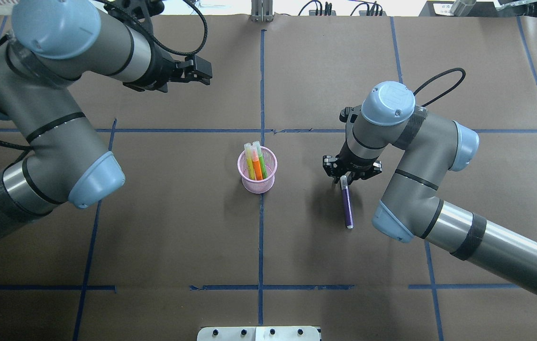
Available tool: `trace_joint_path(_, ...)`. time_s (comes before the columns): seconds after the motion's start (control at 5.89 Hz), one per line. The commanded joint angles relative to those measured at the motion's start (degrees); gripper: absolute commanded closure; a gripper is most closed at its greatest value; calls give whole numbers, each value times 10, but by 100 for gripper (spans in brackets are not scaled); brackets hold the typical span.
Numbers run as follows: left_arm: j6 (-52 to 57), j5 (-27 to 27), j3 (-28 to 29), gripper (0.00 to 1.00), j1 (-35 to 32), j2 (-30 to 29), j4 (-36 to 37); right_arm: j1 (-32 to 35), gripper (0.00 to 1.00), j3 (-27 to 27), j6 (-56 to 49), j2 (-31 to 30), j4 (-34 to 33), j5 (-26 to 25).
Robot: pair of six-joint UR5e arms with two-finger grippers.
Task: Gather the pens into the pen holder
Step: 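Withdraw the left arm while the right gripper grasps the purple marker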
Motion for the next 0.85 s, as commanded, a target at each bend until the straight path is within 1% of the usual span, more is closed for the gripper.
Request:
trace_joint_path(0.0,18,-47,1,0,-38,1,34,1,97,1,0,0,0,0)
trace_joint_path(0.17,82,-95,1,0,-80,1,73,1,100,1,0,-1,0,0)
trace_joint_path(0.34,146,-150,1,0,-132,3,116,1,100,1,0,-2,0,-1)
trace_joint_path(0.51,181,-190,-1,0,-163,20,129,2,100,0,0,-4,-1,0)
trace_joint_path(0.68,184,-195,-2,0,-168,22,129,11,100,2,-1,-4,-5,0)
